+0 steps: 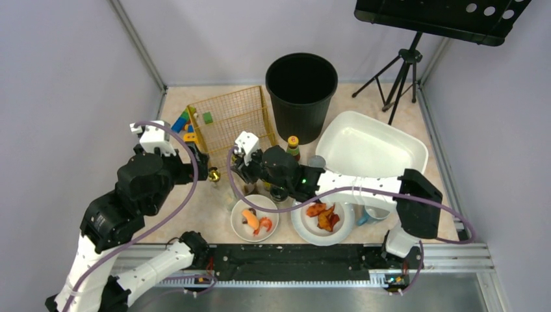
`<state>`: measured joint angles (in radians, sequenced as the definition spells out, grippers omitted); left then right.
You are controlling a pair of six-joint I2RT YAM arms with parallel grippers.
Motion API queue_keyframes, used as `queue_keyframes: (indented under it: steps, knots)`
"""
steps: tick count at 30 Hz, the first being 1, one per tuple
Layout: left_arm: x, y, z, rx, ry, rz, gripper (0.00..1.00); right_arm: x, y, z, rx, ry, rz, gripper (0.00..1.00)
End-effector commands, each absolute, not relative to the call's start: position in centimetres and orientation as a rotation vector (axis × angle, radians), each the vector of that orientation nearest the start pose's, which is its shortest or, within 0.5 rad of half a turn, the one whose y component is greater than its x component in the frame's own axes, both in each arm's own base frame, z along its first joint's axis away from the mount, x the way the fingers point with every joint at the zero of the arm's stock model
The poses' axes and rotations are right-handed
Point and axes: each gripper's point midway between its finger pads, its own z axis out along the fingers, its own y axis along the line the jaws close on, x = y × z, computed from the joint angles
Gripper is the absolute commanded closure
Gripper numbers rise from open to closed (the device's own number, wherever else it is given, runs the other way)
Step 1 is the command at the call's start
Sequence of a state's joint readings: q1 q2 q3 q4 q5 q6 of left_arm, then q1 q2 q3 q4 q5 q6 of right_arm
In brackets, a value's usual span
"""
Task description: Clear the kitchen counter
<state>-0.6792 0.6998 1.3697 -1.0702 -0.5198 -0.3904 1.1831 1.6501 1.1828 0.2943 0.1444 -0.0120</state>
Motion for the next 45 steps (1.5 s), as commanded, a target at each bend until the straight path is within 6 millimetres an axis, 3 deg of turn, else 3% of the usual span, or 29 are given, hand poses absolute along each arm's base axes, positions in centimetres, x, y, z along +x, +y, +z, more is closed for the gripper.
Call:
queue_keyframes:
  steps: [1, 11, 15, 16, 18, 23, 33, 36, 40, 45]
  knots:
    - [18.2, -5.2, 36.4, -0.063, 1.884, -0.226, 0.01, 22.3, 46.4, 35.8, -0.761, 1.338, 0.778, 1.00]
    - [18.1, -5.7, 36.6, -0.054, 1.881, -0.257, 0.01, 23.3, 44.8, 42.9, -0.664, 1.293, 0.726, 1.00]
    - [18.1, -5.3, 36.8, -0.069, 1.871, -0.248, 0.01, 23.8, 44.4, 46.9, -0.629, 1.314, 0.700, 1.00]
    - [18.1, -5.3, 37.0, -0.072, 1.865, -0.250, 0.01, 24.0, 44.5, 46.7, -0.642, 1.336, 0.687, 1.00]
    - [18.0, -5.3, 37.1, -0.071, 1.861, -0.257, 0.01, 24.0, 44.2, 49.1, -0.629, 1.326, 0.694, 1.00]
    - [18.0, -5.6, 37.5, -0.063, 1.852, -0.275, 0.01, 25.9, 43.5, 51.8, -0.588, 1.307, 0.664, 1.00]
    - [17.9, -6.5, 37.4, -0.013, 1.847, -0.318, 0.01, 31.0, 42.8, 53.6, -0.576, 1.073, 0.567, 1.00]
    - [17.7, -6.7, 37.4, -0.005, 1.837, -0.337, 0.01, 33.0, 41.8, 54.1, -0.557, 1.003, 0.560, 1.00]
    - [17.5, -6.5, 37.3, -0.005, 1.825, -0.343, 0.01, 35.1, 40.9, 55.1, -0.539, 0.953, 0.603, 1.00]
    - [17.6, -6.6, 36.9, 0.009, 1.823, -0.338, 0.01, 37.0, 41.7, 54.9, -0.575, 0.922, 0.665, 1.00]
